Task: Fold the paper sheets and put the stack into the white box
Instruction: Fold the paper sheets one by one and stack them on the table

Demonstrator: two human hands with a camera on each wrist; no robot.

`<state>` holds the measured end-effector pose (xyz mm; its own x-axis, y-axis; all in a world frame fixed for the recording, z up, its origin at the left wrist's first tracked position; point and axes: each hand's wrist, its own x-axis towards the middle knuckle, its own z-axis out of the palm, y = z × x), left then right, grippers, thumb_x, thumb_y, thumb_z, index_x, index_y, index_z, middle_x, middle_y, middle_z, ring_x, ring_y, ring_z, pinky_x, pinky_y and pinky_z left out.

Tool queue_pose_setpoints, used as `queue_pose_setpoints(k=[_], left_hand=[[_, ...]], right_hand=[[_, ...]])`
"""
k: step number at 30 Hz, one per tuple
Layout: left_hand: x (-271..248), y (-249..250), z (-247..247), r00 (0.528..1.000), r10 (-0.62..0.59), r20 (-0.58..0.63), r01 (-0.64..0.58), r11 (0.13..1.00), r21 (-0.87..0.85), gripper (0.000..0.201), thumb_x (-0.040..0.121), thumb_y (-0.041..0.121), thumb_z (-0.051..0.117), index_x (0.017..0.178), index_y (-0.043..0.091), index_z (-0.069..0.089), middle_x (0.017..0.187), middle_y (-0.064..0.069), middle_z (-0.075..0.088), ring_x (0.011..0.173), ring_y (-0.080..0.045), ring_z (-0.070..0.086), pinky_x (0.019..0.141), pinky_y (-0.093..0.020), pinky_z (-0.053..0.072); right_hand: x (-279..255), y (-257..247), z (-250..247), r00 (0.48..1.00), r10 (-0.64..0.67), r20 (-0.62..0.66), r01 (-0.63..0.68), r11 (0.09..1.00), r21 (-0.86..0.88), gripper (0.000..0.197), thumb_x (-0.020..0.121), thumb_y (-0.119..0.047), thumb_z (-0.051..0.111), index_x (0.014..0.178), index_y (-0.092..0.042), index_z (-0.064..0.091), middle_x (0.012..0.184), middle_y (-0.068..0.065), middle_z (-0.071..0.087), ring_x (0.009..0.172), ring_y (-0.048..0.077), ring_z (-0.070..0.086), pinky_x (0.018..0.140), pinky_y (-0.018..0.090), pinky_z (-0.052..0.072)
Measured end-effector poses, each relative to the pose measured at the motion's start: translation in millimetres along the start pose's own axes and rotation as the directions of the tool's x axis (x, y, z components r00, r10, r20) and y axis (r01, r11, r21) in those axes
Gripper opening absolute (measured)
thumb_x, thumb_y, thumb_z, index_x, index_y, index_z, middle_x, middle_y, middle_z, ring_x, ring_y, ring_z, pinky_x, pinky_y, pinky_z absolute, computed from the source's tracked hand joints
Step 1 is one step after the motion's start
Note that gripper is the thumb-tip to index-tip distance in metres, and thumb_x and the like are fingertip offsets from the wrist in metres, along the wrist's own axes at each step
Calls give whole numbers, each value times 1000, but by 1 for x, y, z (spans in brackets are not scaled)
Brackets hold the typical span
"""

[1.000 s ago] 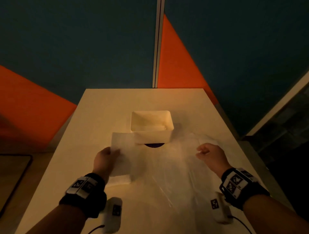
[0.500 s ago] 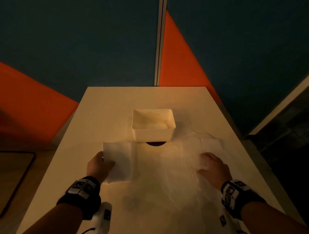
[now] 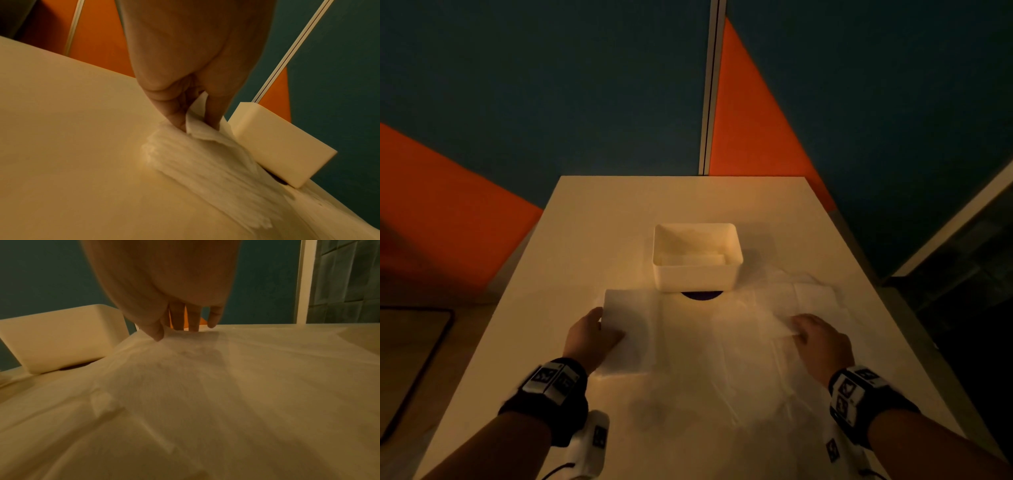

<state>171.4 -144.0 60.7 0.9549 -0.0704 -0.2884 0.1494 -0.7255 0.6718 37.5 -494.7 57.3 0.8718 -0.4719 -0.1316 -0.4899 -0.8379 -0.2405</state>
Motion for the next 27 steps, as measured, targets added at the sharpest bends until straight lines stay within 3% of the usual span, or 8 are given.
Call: queue_pose_setpoints(k=[8,12,15,18,20,23,26,27], left_hand=[[7,3,2,1000,19,-14,-18,997,72,51,78,13,69,126,8,51,112,-17,65,101,-32,60,76,-29,40],[9,1,4,999,-12,-37,14,998,53,61,76,13,71,131,10,45,112,-17,64,101,-34,59,80,-34,44],[10,-1,6,994,-22,-107,33,995,97,81,71,18,76,139,8,34,124,-23,52,111,-40,52,94,-44,42],[7,-1,6,990,-58,-132,74,990,124,93,72,19,77,145,3,21,132,-29,42,119,-45,43,102,-48,34],[4,4,7,985,-22,-173,45,991,129,91,74,19,75,145,3,21,134,-30,41,121,-46,41,103,-49,34],[-4,23,11,968,126,-215,-111,990,82,84,77,26,74,144,9,27,137,-21,43,122,-38,43,102,-48,37],[-16,55,15,974,216,-73,-225,965,-138,73,78,39,72,140,23,36,136,-3,47,123,-22,45,99,-35,40],[-20,67,15,972,236,4,-227,940,-255,70,75,44,72,136,28,41,134,2,49,123,-18,46,97,-31,39]], right_hand=[[2,-11,-14,993,25,-117,-23,1000,19,30,97,-28,46,123,-21,60,118,0,65,106,22,59,95,34,39],[3,-21,-24,967,36,-252,10,984,180,27,96,-25,51,111,-12,68,101,10,71,91,29,64,89,39,45],[2,-30,-35,943,66,-325,61,929,366,26,95,-22,53,87,-5,70,79,14,68,72,30,61,70,35,48],[0,-43,-52,953,151,-264,39,800,599,34,95,-22,52,67,-4,58,62,11,56,59,21,52,56,26,39],[0,-52,-63,957,194,-216,26,685,728,34,94,-21,54,66,0,55,63,13,54,60,19,48,61,26,41],[0,-65,-76,971,197,-135,15,515,857,35,92,-20,57,76,11,54,66,16,51,65,22,46,65,32,39],[-3,-78,-91,990,125,-60,12,353,936,31,91,-18,58,90,13,58,83,34,54,76,26,53,73,39,44],[-4,-82,-97,994,100,-33,0,308,951,27,91,-17,58,92,10,61,93,33,58,81,28,56,77,41,47]])
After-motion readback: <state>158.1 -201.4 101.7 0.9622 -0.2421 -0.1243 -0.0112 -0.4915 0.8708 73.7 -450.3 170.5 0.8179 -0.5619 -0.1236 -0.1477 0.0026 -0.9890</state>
